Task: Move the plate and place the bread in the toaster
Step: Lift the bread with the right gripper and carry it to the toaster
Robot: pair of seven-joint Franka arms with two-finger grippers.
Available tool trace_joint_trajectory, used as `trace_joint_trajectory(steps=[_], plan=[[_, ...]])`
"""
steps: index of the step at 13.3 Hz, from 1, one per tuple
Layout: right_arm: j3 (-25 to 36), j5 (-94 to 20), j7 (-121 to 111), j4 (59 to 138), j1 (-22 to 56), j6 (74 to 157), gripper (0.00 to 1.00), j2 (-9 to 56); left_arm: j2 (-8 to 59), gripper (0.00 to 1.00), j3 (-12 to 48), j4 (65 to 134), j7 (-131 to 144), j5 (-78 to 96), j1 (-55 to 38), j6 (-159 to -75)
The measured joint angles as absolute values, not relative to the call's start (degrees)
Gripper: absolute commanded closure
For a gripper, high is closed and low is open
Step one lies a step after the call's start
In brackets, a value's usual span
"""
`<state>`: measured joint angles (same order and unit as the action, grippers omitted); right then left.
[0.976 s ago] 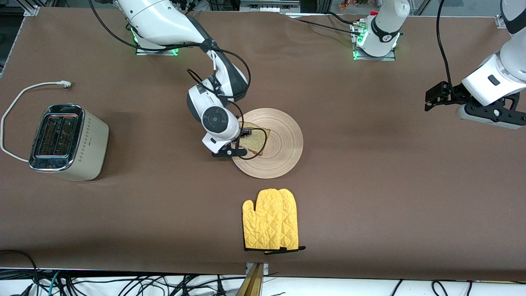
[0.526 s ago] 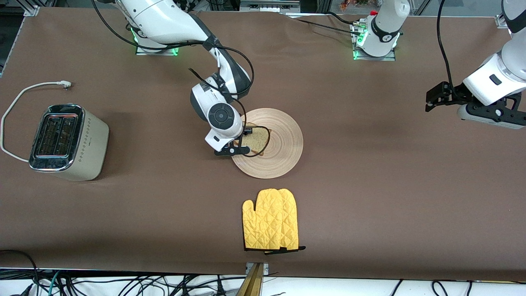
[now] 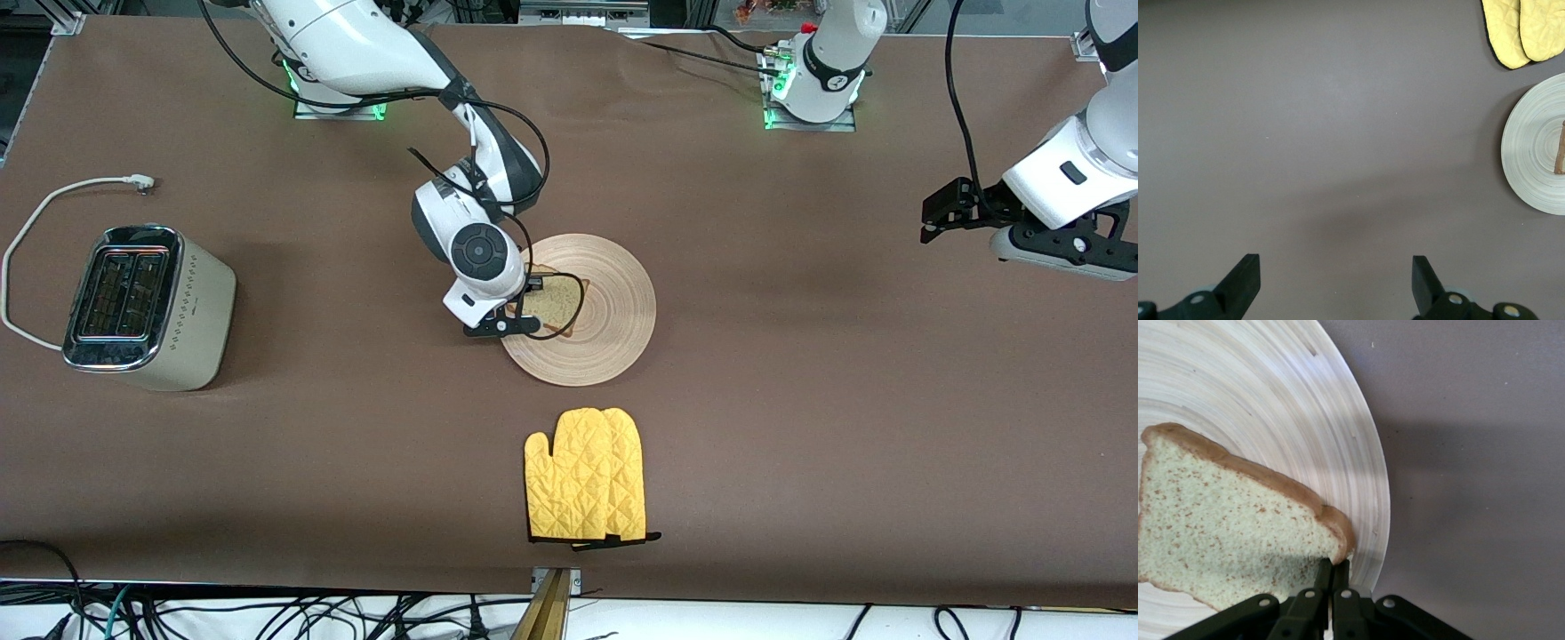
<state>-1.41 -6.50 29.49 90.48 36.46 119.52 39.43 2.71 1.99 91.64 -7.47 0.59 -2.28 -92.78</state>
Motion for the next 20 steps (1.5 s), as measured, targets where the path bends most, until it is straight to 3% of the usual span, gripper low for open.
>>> trace_joint_trajectory(steps=[4,13,20], plan=[[-1.0,-6.5,29.5,87.2,36.4,116.8,1.0,39.0,2.7,0.0,2.0,91.6,-7.5,0.6,-2.3,-92.8],[4.9,-2.0,26.8,75.5,36.1,91.0,1.0,30.7,2.7,0.0,2.0,91.6,-7.5,0.6,-2.3,-92.8],[17.5,8.1,7.3,74.7,35.9,72.6,1.0,25.6,2.8,0.0,2.3,91.6,-7.5,0.6,-2.3,-92.8]])
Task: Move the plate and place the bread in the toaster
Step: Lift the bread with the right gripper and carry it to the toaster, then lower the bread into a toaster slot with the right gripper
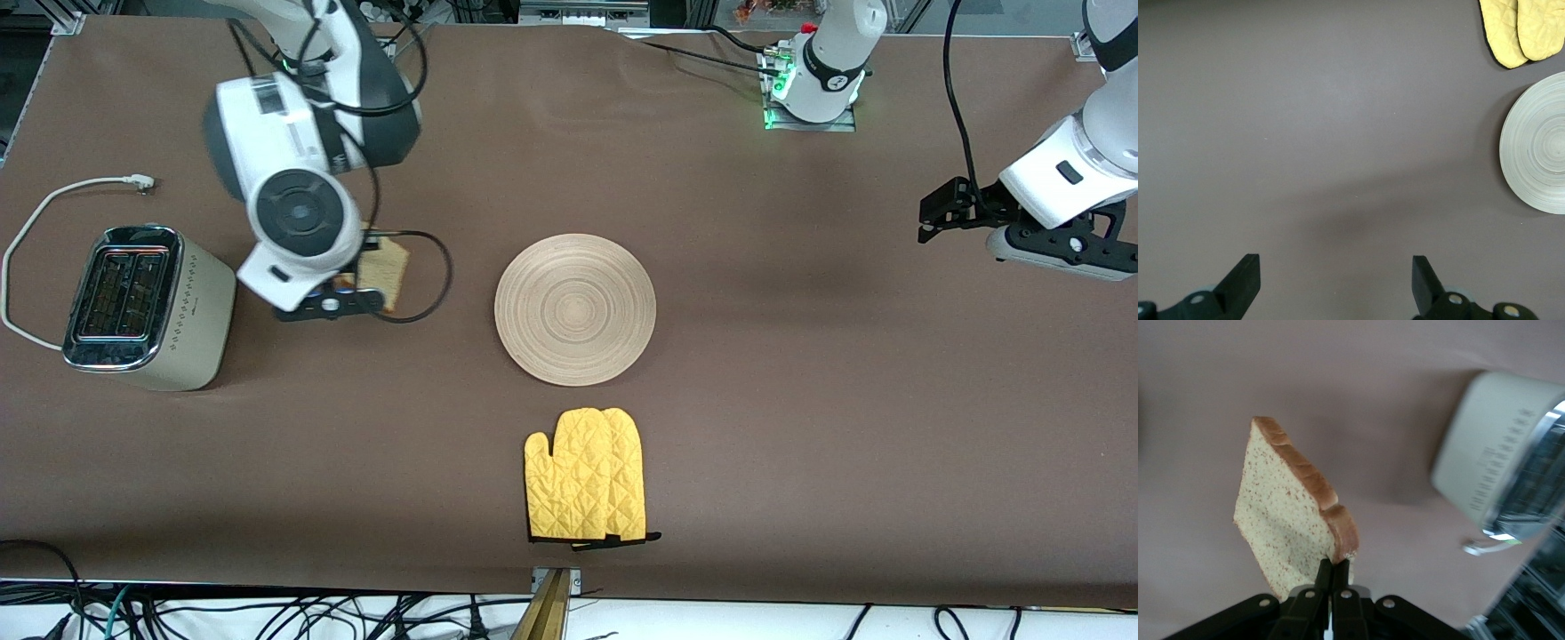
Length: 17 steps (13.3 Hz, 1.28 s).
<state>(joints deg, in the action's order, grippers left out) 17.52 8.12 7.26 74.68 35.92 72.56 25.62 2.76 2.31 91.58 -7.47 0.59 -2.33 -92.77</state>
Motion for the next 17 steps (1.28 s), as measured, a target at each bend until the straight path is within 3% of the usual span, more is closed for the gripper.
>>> trace_joint_trajectory(steps=[7,13,17], plan=[[31.2,20.7,-11.0,76.3,34.9,69.3,1.0,25.8,2.8,0.0,2.3,91.6,-7.5,0.6,-2.3,-92.8],[32.1,26.1,-23.4,79.5,23.9,81.6,1.0,29.3,2.8,0.0,2.3,91.5,-7.5,0.6,-2.3,-92.8],[32.0,26.3,-25.1,79.5,22.3,84.8,1.0,31.5,2.8,0.0,2.3,91.5,-7.5,0.6,-2.3,-92.8]])
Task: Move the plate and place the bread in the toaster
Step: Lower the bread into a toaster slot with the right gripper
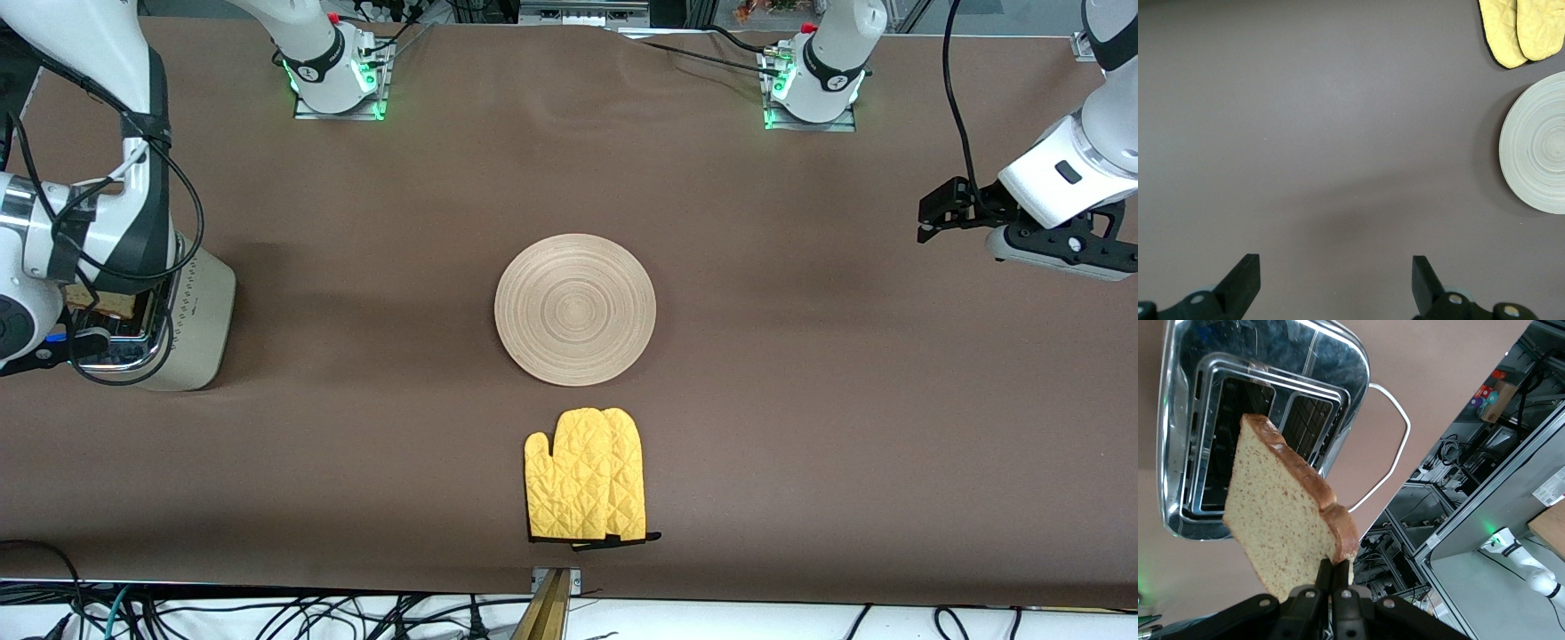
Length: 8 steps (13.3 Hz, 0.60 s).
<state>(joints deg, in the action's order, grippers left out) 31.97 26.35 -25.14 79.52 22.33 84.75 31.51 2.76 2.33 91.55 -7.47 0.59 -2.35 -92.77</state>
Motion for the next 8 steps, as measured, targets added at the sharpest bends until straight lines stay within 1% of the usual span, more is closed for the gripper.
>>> trace_joint_trajectory(steps=[4,8], plan=[[31.3,26.3,-24.8,79.5,24.0,85.1,1.0,32.7,2.8,0.0,2.3,91.5,-7.5,0.6,-2.3,-92.8],[31.3,26.1,-23.1,79.5,24.3,88.5,1.0,34.2,2.8,0.0,2.3,91.5,-7.5,0.6,-2.3,-92.8]])
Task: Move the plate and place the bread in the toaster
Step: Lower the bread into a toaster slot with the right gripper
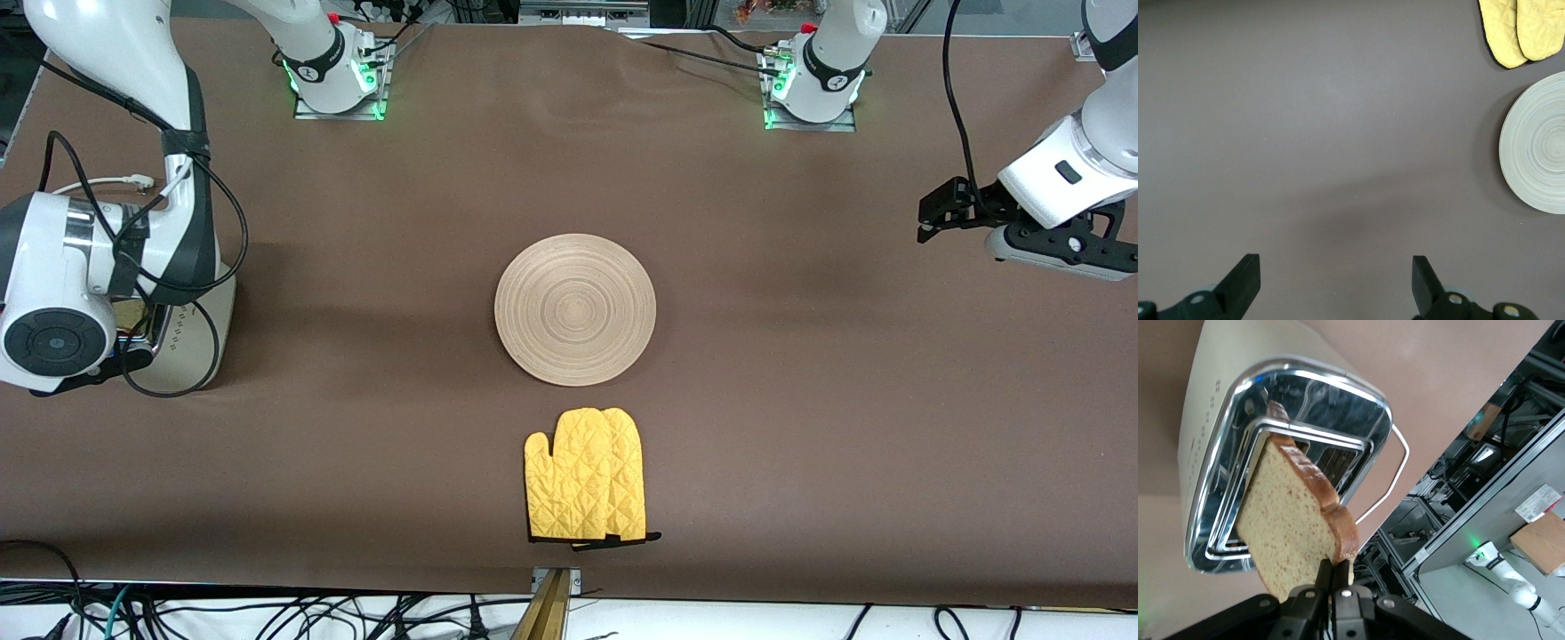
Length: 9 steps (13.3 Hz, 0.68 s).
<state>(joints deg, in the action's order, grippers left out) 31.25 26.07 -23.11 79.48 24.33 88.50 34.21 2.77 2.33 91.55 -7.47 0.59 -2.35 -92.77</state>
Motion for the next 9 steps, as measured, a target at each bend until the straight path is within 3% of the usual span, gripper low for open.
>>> trace_joint_trajectory(steps=[1,2,3,4,9], plan=[[31.3,25.5,-23.0,79.5,24.2,89.5,1.0,34.7,2.8,0.0,2.3,91.5,-7.5,0.6,-2.3,-92.8],[31.3,24.8,-22.8,79.5,24.0,90.5,0.75,35.4,2.8,0.0,2.3,91.5,-7.5,0.6,-2.3,-92.8],[31.3,24.1,-21.9,79.5,23.8,91.0,0.29,36.1,2.8,0.0,2.3,91.5,-7.5,0.6,-2.3,-92.8],[31.3,23.6,-20.2,79.5,23.8,91.3,0.01,36.8,2.8,0.0,2.3,91.5,-7.5,0.6,-2.3,-92.8],[31.9,18.2,-18.2,77.7,23.8,91.3,0.0,35.6,2.8,0.0,2.3,91.5,-7.5,0.6,-2.4,-92.8]])
